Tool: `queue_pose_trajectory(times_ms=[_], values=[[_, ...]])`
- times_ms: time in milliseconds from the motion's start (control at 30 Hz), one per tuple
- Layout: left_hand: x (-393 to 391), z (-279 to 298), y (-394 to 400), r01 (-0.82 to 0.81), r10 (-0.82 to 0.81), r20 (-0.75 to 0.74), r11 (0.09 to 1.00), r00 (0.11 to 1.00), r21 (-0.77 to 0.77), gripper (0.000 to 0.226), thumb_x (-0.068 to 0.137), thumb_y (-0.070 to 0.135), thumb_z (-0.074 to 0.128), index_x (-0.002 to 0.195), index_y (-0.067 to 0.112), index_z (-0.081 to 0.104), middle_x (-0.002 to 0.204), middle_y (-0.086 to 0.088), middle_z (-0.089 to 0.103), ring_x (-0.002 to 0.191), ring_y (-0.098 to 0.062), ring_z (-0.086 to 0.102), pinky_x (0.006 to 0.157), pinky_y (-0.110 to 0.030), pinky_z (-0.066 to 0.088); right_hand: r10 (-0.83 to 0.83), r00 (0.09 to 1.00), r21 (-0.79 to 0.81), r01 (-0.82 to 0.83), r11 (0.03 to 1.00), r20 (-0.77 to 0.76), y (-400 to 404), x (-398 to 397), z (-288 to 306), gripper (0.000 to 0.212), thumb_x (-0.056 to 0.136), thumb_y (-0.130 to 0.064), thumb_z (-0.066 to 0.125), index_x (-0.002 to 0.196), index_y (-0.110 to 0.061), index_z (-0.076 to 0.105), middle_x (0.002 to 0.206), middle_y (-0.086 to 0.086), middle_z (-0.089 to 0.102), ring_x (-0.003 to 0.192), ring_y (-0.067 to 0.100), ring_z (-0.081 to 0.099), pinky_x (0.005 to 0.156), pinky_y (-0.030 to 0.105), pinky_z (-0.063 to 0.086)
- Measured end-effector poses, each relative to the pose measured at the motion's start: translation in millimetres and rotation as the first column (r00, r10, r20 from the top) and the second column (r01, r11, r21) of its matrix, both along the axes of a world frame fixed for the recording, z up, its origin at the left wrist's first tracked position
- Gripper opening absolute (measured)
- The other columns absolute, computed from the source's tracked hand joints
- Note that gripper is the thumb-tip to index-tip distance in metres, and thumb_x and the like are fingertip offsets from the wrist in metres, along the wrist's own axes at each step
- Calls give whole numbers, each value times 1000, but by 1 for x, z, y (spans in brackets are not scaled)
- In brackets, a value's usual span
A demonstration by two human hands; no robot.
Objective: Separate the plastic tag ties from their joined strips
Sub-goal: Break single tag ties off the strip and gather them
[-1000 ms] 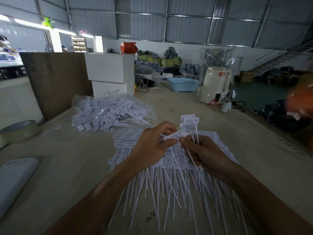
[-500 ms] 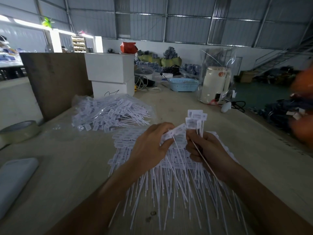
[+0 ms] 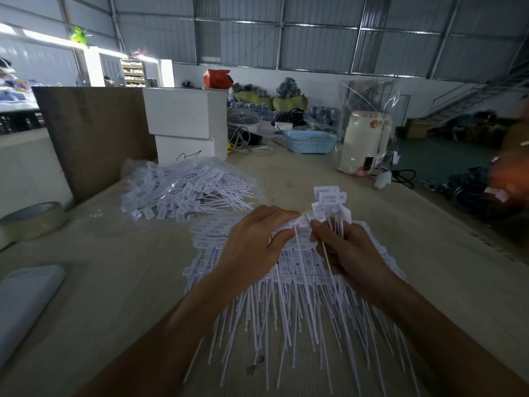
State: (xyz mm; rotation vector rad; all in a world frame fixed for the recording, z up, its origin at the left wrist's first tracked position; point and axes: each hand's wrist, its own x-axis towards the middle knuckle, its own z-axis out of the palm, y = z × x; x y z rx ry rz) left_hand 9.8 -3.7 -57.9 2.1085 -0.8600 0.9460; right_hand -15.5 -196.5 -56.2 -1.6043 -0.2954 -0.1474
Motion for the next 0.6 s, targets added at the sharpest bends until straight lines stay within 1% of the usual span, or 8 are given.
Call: queue_pose_trajectory(times_ms=[133, 300, 400, 500, 600], values=[[0, 1, 0, -1, 1, -9, 1000, 1000, 21, 23, 93, 18, 61, 113, 12, 71, 104, -2, 70, 96, -18, 62, 77, -32, 53, -15, 998, -8, 16, 1000, 56, 0, -1, 0, 31, 93, -34, 60, 74, -10, 65, 48, -1, 32, 40, 13, 26, 41, 22, 29], [-2, 2, 0, 22, -20, -81, 1000, 997, 19, 21, 95, 14, 61, 114, 13, 71, 106, 1, 71, 97, -16, 65, 79, -36, 54, -59, 993, -36, 63, 997, 99, 1, -3, 0, 29, 85, -40, 65, 70, -14, 67, 46, -2, 35, 40, 12, 31, 42, 24, 30], [-1, 3, 0, 69, -73, -133, 997, 988, -31, 20, 96, 15, 62, 113, 13, 72, 105, 2, 72, 94, -13, 67, 78, -34, 55, -53, 991, -62, 61, 996, 125, 0, -3, 1, 28, 88, -37, 65, 68, -19, 67, 47, -1, 36, 40, 13, 32, 43, 23, 31], [-1, 4, -1, 88, -105, -198, 992, 975, -92, 17, 96, 18, 64, 109, 16, 74, 101, 5, 73, 87, -8, 67, 75, -27, 52, -46, 991, -68, 55, 996, 126, -1, -3, 2, 28, 89, -38, 64, 66, -23, 66, 48, 1, 36, 42, 15, 32, 44, 25, 31], [0, 4, -3, 112, -153, -251, 979, 956, -172, 15, 93, 19, 66, 104, 14, 76, 92, 4, 74, 75, -8, 67, 70, -30, 54, -54, 990, -81, 65, 995, 127, -2, -4, 2, 28, 90, -39, 64, 65, -24, 66, 49, 1, 36, 43, 15, 32, 44, 26, 31]])
